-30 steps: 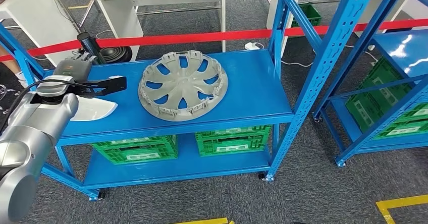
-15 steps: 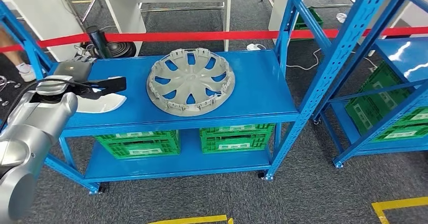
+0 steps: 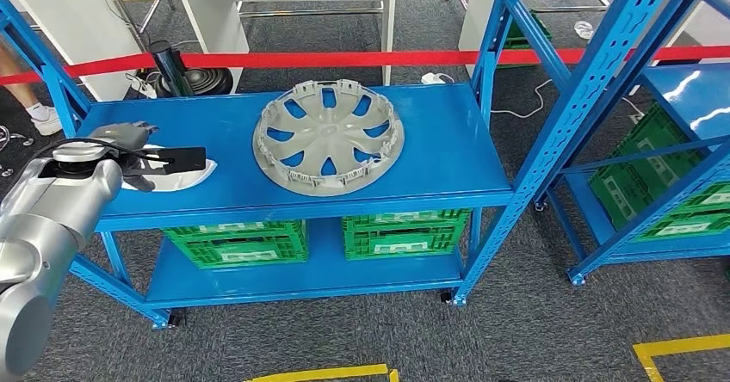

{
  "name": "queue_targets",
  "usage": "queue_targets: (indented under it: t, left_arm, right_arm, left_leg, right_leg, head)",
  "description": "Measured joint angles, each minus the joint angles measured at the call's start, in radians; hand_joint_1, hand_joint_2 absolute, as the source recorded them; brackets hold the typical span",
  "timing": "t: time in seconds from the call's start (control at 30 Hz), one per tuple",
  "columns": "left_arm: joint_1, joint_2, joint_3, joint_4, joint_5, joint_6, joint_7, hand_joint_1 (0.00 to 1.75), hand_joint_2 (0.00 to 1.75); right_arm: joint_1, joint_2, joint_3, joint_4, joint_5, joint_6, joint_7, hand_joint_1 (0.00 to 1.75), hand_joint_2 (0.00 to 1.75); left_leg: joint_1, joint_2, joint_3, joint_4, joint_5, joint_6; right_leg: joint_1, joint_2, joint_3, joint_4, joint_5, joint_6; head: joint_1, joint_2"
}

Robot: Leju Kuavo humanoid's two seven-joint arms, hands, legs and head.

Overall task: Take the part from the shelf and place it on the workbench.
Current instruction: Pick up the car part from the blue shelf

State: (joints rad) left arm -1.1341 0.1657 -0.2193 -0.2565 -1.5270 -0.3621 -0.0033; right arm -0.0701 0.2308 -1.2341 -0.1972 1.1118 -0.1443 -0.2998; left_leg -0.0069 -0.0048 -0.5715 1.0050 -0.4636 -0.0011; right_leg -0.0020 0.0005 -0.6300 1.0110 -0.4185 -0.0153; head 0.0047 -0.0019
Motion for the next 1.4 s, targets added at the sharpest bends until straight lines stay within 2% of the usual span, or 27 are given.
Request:
queue_targets:
  t: [0.2, 0.43, 0.7, 0.93, 1.4]
  left_arm:
    - [0.004, 0.010, 0.000, 0.010, 0.000, -0.072, -0.008, 0.00, 1.75]
    - [0.006, 0.027, 0.000, 0.010, 0.000, -0.078, -0.046, 0.00, 1.75]
    - [0.060, 0.029, 0.000, 0.007, 0.023, 0.114, -0.051, 0.00, 1.75]
    - [0.110, 0.019, 0.000, 0.007, 0.034, 0.181, -0.051, 0.00, 1.75]
    - [0.211, -0.023, 0.000, -0.002, 0.051, 0.407, -0.009, 0.00, 1.75]
  right_arm:
    - [0.000, 0.000, 0.000, 0.000, 0.004, -0.001, 0.007, 0.00, 1.75]
    - [0.000, 0.000, 0.000, 0.000, 0.004, -0.001, 0.013, 0.00, 1.75]
    - [0.001, 0.000, 0.000, 0.000, 0.006, -0.002, 0.002, 0.00, 1.75]
    - [0.001, 0.000, 0.000, 0.000, 0.010, -0.003, 0.005, 0.00, 1.75]
    - [0.001, 0.000, 0.000, 0.000, 0.010, -0.009, 0.013, 0.00, 1.75]
  left_leg:
    - [0.001, 0.000, -0.001, 0.000, 0.000, -0.001]
    - [0.001, 0.000, -0.001, 0.000, 0.001, -0.001]
    - [0.001, 0.000, -0.001, 0.000, 0.001, -0.001]
    - [0.001, 0.001, -0.002, 0.000, 0.001, -0.001]
    - [0.000, 0.001, -0.002, 0.000, 0.001, -0.001]
  right_leg:
    - [0.000, 0.000, -0.002, 0.001, 0.000, 0.000]
    - [0.001, 0.000, -0.003, 0.002, 0.000, 0.000]
    - [0.001, 0.001, -0.003, 0.002, 0.000, 0.000]
    - [0.001, 0.001, -0.004, 0.002, 0.000, 0.000]
    - [0.001, 0.001, -0.005, 0.002, 0.000, 0.000]
  head:
    - [0.000, 0.000]
    - [0.000, 0.000]
    - [0.000, 0.000]
    - [0.000, 0.000]
    - [0.000, 0.000]
